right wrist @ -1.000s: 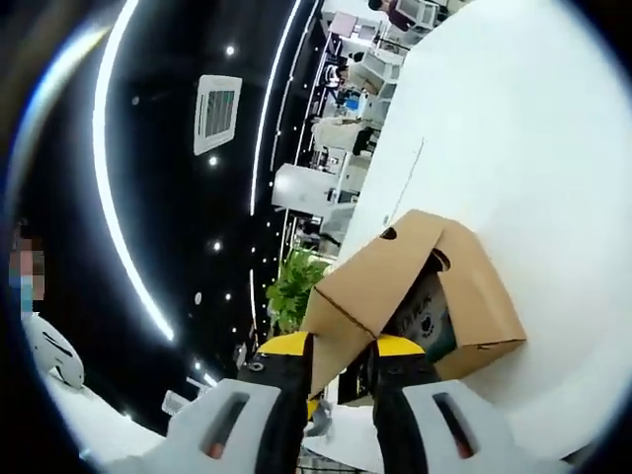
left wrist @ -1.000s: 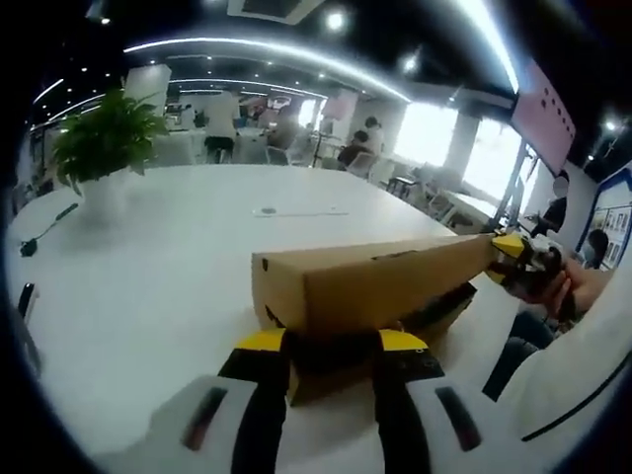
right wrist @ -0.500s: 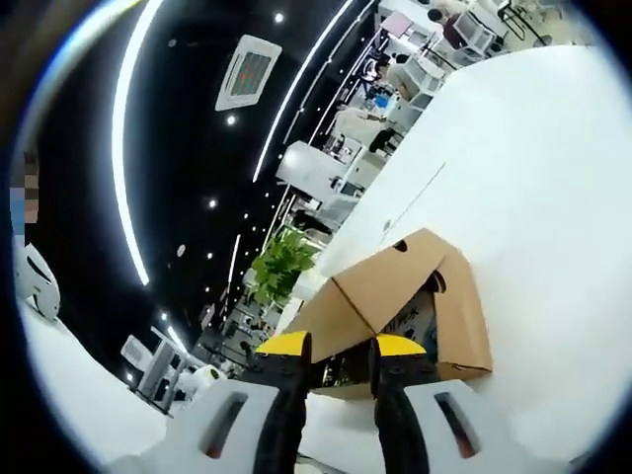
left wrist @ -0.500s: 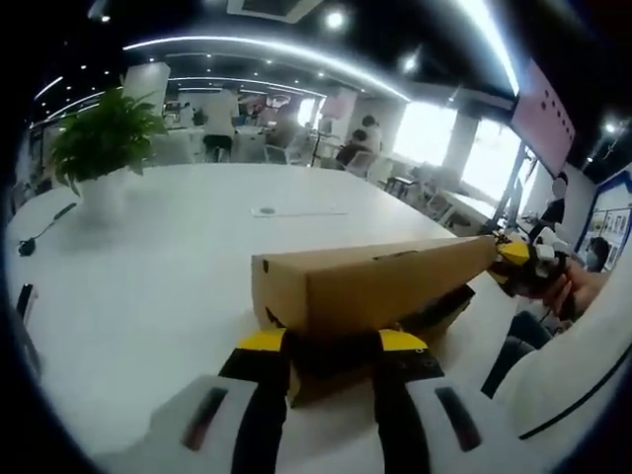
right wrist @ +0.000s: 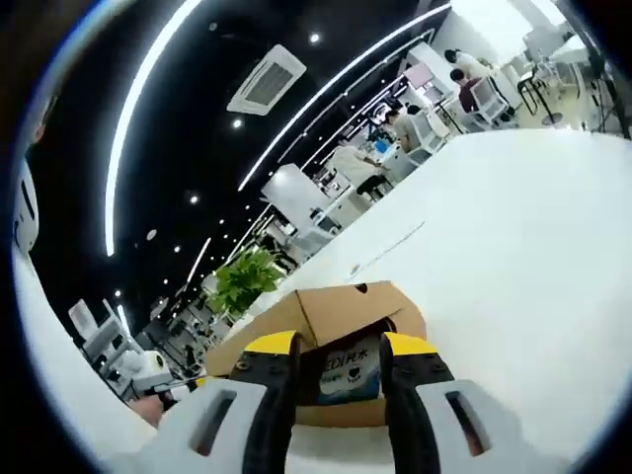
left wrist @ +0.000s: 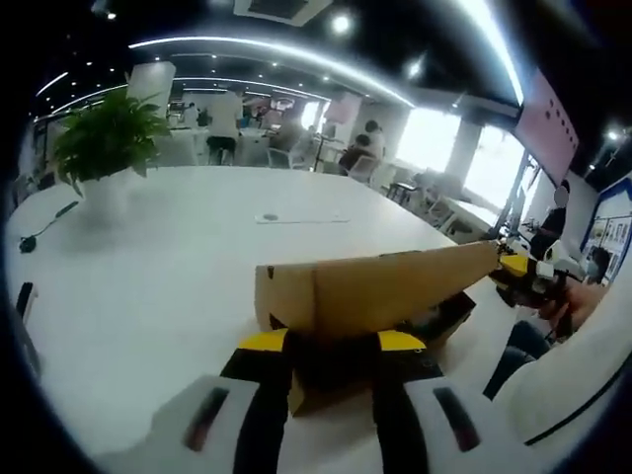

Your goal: Operate the shoe box by opening the lid, removing the specified soft item, and placing it in the target area until the item is outside and the box remains undamaged.

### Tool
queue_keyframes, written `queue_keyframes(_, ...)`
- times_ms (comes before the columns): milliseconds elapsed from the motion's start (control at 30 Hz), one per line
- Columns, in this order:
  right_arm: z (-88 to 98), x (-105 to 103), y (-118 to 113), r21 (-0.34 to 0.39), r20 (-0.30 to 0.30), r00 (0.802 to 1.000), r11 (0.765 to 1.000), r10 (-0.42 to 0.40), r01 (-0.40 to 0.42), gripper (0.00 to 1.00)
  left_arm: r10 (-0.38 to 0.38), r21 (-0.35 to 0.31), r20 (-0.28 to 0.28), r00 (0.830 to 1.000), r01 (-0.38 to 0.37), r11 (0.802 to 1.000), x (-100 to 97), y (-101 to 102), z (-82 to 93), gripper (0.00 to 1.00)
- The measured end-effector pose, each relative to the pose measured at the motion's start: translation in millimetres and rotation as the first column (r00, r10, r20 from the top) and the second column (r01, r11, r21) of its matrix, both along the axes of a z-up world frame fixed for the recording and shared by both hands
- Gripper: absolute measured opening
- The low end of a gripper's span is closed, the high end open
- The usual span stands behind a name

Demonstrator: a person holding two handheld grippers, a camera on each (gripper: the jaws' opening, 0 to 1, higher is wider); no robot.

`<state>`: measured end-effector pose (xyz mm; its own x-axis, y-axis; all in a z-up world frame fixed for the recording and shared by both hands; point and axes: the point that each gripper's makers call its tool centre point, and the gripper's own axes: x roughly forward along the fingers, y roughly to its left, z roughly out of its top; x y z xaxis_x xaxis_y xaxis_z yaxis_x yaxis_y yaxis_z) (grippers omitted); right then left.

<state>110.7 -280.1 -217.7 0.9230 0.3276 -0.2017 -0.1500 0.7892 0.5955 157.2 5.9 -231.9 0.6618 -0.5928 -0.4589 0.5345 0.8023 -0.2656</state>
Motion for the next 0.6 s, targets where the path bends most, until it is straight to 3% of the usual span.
queue_keyframes(67, 0.9, -5, 5, 0.056, -0.028, 1.0, 0.998, 0.014, -0.012, 0.27, -0.006, 0.004, 0.002, 1.0, 0.006, 1.0, 0.2, 0, -0.6, 0.32)
queue_keyframes(167, -3.2, -9, 4, 0.017, -0.025, 1.0, 1.0, 0.019, -0.018, 0.24, -0.004, -0.007, 0.006, 1.0, 0.004, 1.0, 2.0, -1, 1.5, 0.32)
queue_keyframes(233, -14.4, -14, 6, -0.003, -0.076, 0.997, 1.0, 0.027, -0.027, 0.24, 0.0, -0.013, 0.003, 1.0, 0.0, 1.0, 3.7, 0, 2.7, 0.32)
queue_keyframes(333, -15.3, -12, 9, -0.028, -0.069, 0.997, 0.999, 0.022, -0.024, 0.24, 0.0, -0.017, 0.003, 1.0, 0.0, 1.0, 4.9, 0, 3.3, 0.32)
queue_keyframes(500, -11.1, 2, 8, -0.149, -0.043, 0.998, 0.988, -0.04, 0.033, 0.25, -0.011, -0.01, -0.004, 1.0, 0.011, 1.0, 4.6, 0, 1.4, 0.32)
queue_keyframes(567, -4.0, 11, -4, -0.242, 0.039, 0.99, 0.96, -0.138, 0.143, 0.26, -0.011, -0.013, -0.006, 1.0, 0.011, 1.0, 5.5, 0, 1.8, 0.32)
queue_keyframes(600, -5.8, 10, -2, -0.253, 0.035, 0.99, 0.957, -0.138, 0.142, 0.26, -0.01, -0.018, -0.007, 1.0, 0.01, 1.0, 5.8, 0, 2.3, 0.32)
